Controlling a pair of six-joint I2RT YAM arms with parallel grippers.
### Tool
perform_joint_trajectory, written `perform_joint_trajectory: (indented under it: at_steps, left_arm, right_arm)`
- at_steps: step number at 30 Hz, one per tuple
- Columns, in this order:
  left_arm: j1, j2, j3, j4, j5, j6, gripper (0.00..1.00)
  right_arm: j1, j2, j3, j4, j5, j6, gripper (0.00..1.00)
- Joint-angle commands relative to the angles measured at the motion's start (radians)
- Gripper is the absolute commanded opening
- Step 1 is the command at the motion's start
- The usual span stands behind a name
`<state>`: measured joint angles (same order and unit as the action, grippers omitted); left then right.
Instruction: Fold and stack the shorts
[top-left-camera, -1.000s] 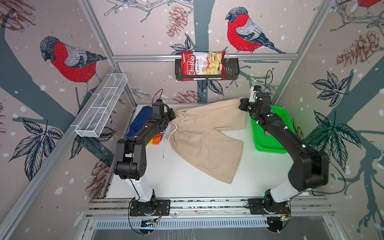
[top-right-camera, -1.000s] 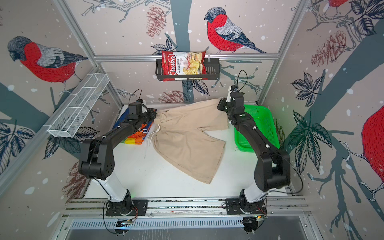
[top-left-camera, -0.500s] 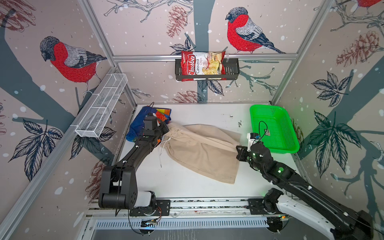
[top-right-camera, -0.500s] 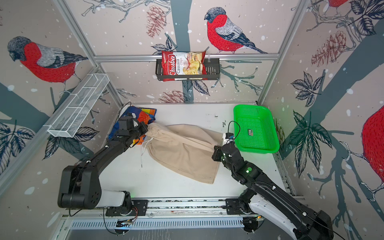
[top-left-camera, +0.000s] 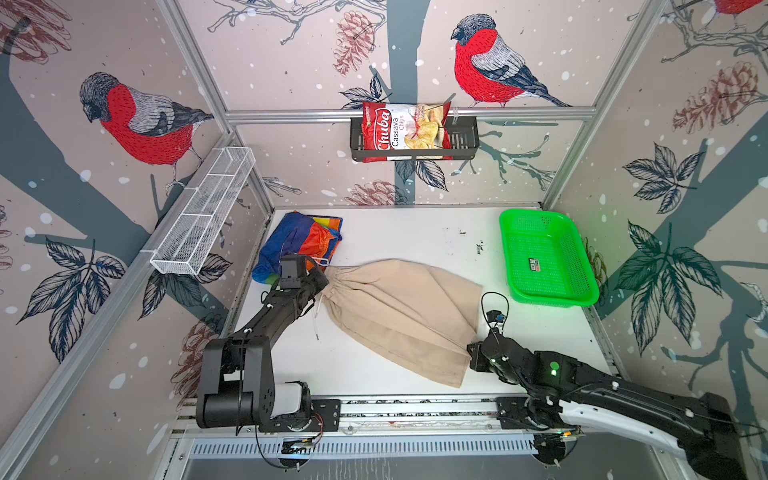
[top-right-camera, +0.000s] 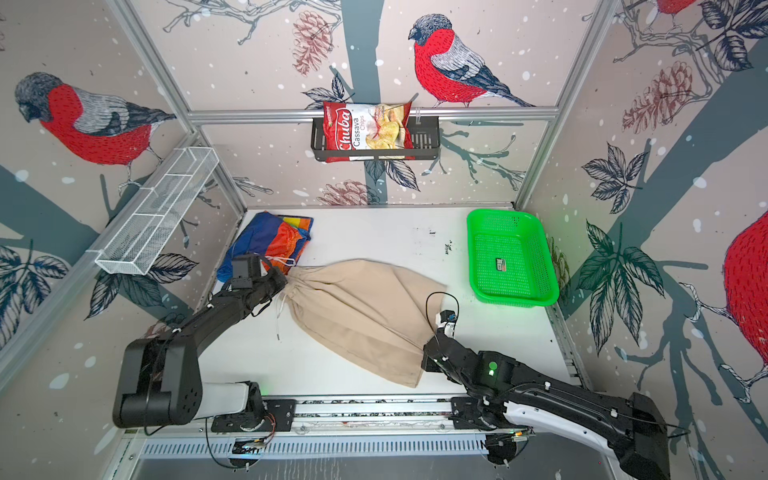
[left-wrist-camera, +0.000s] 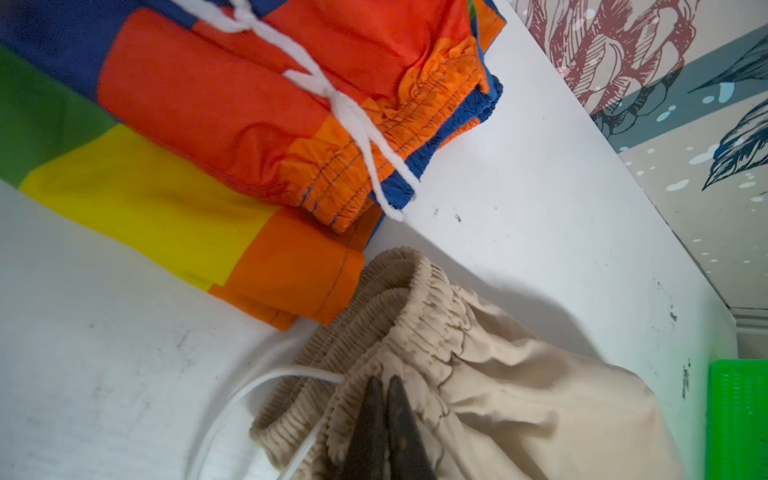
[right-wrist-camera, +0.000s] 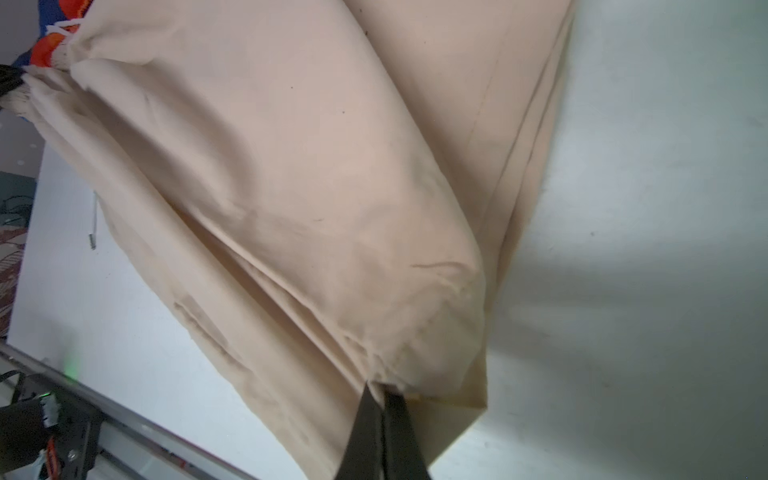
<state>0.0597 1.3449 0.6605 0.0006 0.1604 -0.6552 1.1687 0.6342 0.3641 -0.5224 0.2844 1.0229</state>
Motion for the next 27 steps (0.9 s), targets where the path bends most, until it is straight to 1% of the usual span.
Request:
perform_joint_trajectory:
  at_steps: [1, 4, 7, 9, 11, 13, 16, 20, 21, 22, 25, 26, 27]
  left_arm:
    - [0.022, -0.019, 0.020, 0.099, -0.017, -0.026, 0.00]
    - [0.023, -0.029, 0.056, 0.094, 0.021, -0.026, 0.00]
    - [0.023, -0.036, 0.079, 0.083, 0.028, -0.028, 0.00]
    - [0.024, -0.034, 0.083, 0.084, 0.030, -0.030, 0.00]
    - [0.025, -0.029, 0.083, 0.087, 0.034, -0.032, 0.00]
    - [0.025, -0.022, 0.079, 0.093, 0.040, -0.036, 0.00]
    - [0.026, -0.011, 0.068, 0.095, 0.037, -0.039, 0.00]
    - [0.038, 0.002, 0.053, 0.103, 0.038, -0.046, 0.00]
    - [0.042, 0.006, 0.050, 0.104, 0.042, -0.049, 0.00]
    - [0.046, 0.009, 0.049, 0.105, 0.047, -0.049, 0.00]
    - [0.049, 0.013, 0.045, 0.110, 0.054, -0.051, 0.00]
    - [0.049, 0.014, 0.044, 0.111, 0.056, -0.051, 0.00]
    - [0.049, 0.017, 0.040, 0.116, 0.059, -0.050, 0.00]
  right_arm:
    - [0.028, 0.001, 0.072, -0.129, 0.048, -0.017, 0.00]
    - [0.087, 0.014, 0.176, -0.144, 0.042, -0.052, 0.00]
    - [0.191, 0.063, 0.236, -0.149, 0.026, -0.036, 0.00]
    - [0.285, 0.123, 0.245, -0.119, 0.003, -0.022, 0.00]
    - [0.385, 0.226, 0.232, -0.084, -0.023, -0.002, 0.00]
    - [0.461, 0.332, 0.209, -0.051, -0.055, 0.011, 0.00]
    - [0.529, 0.484, 0.176, 0.024, -0.098, 0.022, 0.00]
    - [0.557, 0.612, 0.174, 0.094, -0.128, 0.000, 0.00]
    - [0.558, 0.634, 0.171, 0.105, -0.132, -0.004, 0.09]
    - [0.559, 0.653, 0.171, 0.113, -0.133, -0.007, 0.24]
    - [0.556, 0.634, 0.178, 0.111, -0.102, -0.014, 0.61]
    - [0.551, 0.624, 0.180, 0.102, -0.076, -0.012, 0.66]
    - [0.536, 0.581, 0.176, 0.102, -0.052, -0.009, 0.71]
